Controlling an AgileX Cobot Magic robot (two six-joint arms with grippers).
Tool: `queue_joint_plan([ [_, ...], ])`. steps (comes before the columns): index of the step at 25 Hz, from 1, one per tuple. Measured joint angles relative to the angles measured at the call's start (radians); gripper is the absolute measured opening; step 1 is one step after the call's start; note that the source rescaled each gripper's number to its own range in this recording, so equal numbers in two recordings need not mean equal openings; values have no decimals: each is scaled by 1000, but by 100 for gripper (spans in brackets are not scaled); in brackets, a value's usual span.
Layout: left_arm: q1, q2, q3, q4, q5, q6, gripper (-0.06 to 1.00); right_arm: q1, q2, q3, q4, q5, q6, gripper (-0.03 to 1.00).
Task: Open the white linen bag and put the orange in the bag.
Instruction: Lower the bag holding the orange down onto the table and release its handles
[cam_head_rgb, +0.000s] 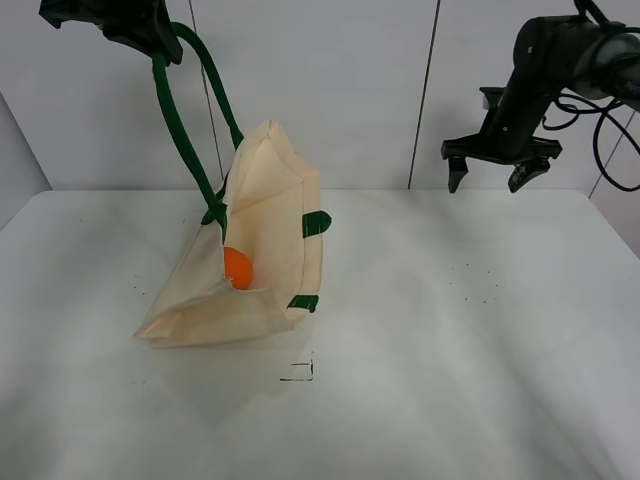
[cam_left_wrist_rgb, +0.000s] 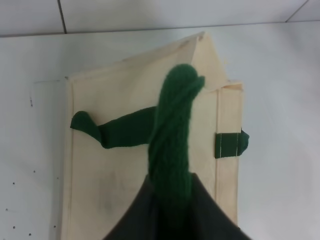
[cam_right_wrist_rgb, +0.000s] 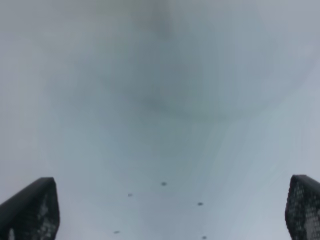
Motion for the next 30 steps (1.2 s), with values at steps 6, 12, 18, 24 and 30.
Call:
queue_joint_plan([
  [6, 0, 0, 0, 0, 0, 1, 0, -12, -12, 0, 0, 0, -9, 100],
  [12, 0, 0, 0, 0, 0, 1, 0, -24, -108, 94, -28, -1, -11, 100],
  [18, 0, 0, 0, 0, 0, 1, 0, -28, -323, 409, -34, -3, -12, 100],
  [24, 0, 0, 0, 0, 0, 2, 0, -28, -654, 834, -34, -2, -29, 100],
  [30, 0, 0, 0, 0, 0, 3, 0, -28, -1008, 1204, -34, -1, -30, 100],
])
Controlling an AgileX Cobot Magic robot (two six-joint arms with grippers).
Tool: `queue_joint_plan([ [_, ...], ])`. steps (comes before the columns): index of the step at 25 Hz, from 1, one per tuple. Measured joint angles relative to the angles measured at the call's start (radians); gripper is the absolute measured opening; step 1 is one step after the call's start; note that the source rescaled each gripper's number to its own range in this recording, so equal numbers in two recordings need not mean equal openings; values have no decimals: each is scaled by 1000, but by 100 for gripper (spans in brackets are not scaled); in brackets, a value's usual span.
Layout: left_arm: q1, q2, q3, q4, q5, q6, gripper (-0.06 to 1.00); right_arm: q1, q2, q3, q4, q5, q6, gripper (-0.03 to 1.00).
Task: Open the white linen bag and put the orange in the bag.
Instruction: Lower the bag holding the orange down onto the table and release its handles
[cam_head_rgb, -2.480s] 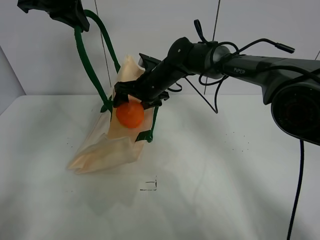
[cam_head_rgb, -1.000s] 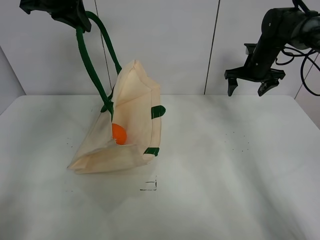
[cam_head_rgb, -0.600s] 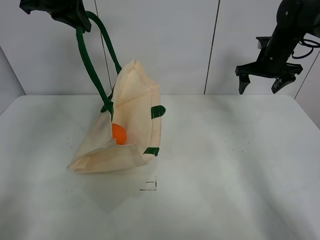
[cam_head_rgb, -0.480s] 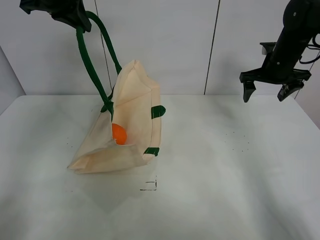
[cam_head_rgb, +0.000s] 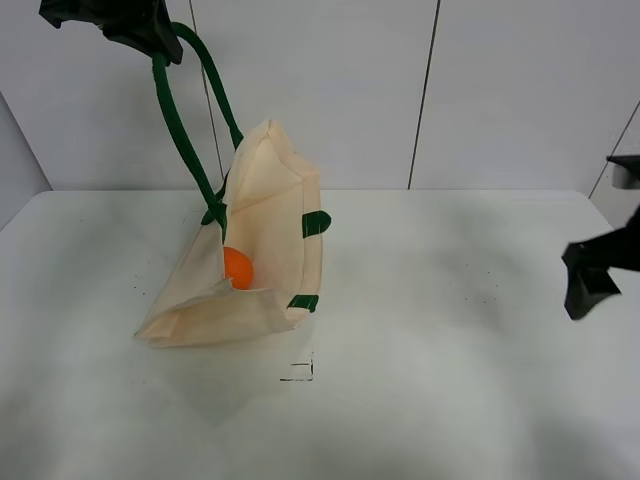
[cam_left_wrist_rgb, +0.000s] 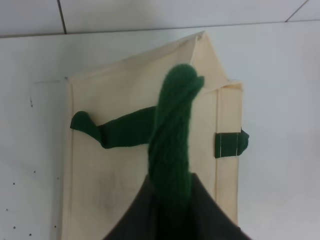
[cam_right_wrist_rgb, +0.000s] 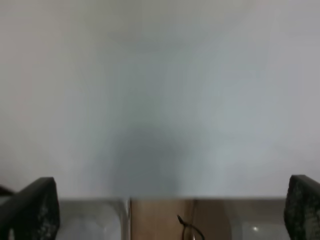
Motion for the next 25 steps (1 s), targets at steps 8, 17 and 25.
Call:
queue_joint_plan([
  [8, 0, 0, 0, 0, 0, 1, 0, 0, -524, 363, 1, -132, 0, 100],
  [17, 0, 0, 0, 0, 0, 6, 0, 0, -1019, 465, 1, -184, 0, 100],
  [25, 0, 0, 0, 0, 0, 12, 0, 0, -1169, 465, 18, -184, 0, 100],
])
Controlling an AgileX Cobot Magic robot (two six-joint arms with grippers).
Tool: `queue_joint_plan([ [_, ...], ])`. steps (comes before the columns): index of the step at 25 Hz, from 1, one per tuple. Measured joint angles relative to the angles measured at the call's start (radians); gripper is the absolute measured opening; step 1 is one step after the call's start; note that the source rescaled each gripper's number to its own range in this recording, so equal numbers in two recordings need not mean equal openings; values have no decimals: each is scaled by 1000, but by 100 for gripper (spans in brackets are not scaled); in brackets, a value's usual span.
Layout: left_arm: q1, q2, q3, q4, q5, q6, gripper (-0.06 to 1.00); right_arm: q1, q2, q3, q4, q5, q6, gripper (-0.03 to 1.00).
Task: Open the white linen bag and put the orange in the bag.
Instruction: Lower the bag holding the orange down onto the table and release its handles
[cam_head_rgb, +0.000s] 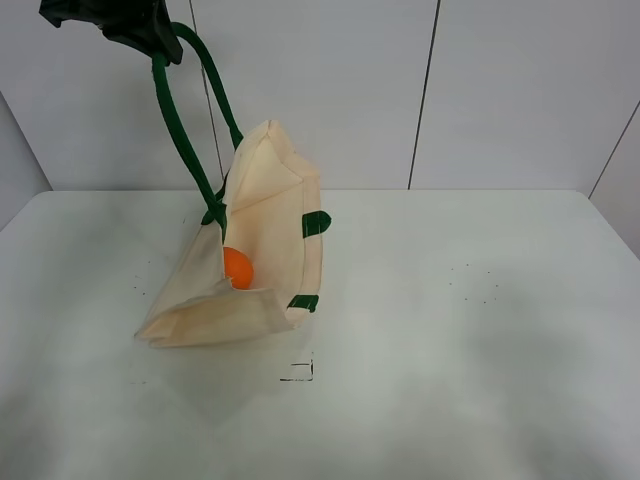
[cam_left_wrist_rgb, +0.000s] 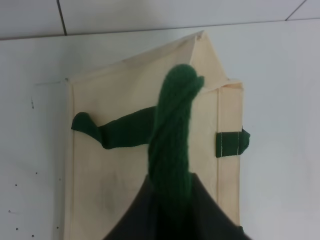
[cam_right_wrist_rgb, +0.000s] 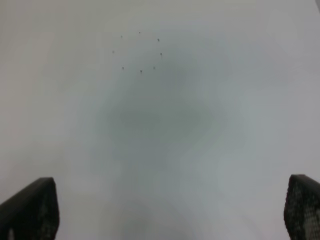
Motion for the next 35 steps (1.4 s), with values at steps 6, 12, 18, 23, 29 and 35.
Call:
queue_joint_plan([
  [6, 0, 0, 0, 0, 0, 1, 0, 0, -74, 0, 6, 0, 0, 100],
  [12, 0, 0, 0, 0, 0, 1, 0, 0, -123, 0, 15, 0, 0, 100],
  [18, 0, 0, 0, 0, 0, 1, 0, 0, -123, 0, 15, 0, 0, 100],
  [23, 0, 0, 0, 0, 0, 1, 0, 0, -123, 0, 15, 0, 0, 100],
  [29, 0, 54, -4, -4, 0, 1, 0, 0, -123, 0, 15, 0, 0, 100],
  [35, 0, 237, -3, -55, -3, 11, 0, 0, -123, 0, 15, 0, 0, 100],
])
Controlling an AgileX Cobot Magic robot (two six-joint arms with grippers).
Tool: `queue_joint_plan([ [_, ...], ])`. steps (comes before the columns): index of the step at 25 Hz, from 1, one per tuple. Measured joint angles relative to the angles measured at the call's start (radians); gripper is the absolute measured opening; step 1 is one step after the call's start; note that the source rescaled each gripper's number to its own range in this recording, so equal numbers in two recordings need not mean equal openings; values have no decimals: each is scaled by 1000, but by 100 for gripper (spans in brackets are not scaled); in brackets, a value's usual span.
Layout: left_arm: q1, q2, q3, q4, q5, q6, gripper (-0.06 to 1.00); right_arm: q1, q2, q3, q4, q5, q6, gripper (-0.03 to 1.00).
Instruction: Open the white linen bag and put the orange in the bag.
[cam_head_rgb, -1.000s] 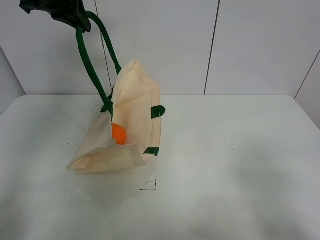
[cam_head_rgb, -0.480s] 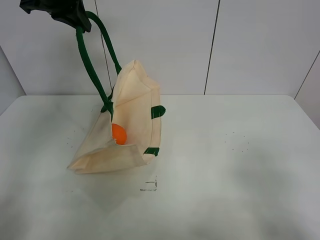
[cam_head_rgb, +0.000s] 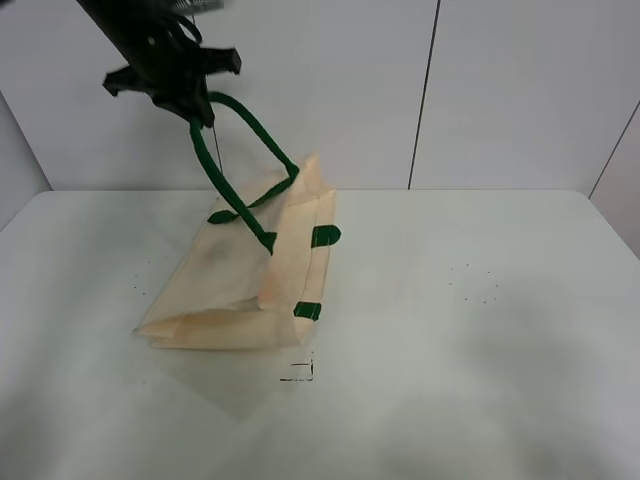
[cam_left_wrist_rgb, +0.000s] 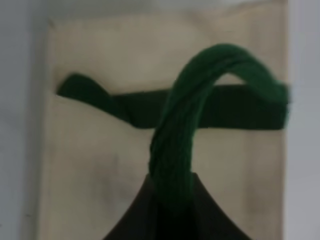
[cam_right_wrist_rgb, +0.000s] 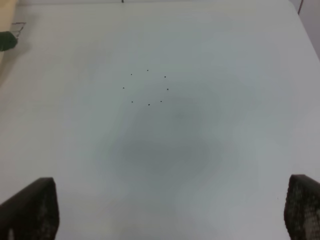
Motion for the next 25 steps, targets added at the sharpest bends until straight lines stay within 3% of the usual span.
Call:
queue_joint_plan([
  [4, 0, 109, 0, -44, -1, 38, 1, 0, 0, 0, 0, 0, 0, 100],
  [6, 0, 138, 0, -47, -2, 47, 7, 0, 0, 0, 0, 0, 0, 100],
  [8, 0, 150, 3, -51, -15, 49, 21, 0, 0, 0, 0, 0, 0, 100],
  [12, 0, 150, 32, -54, -41, 49, 64, 0, 0, 0, 0, 0, 0, 100],
  [14, 0, 150, 54, -26, -48, 51, 75, 0, 0, 0, 0, 0, 0, 100],
  [20, 1, 150, 65, 154, -26, 21, 81, 0, 0, 0, 0, 0, 0, 100],
  [25, 9, 150, 65, 157, -22, 11, 82, 0, 0, 0, 0, 0, 0, 100],
])
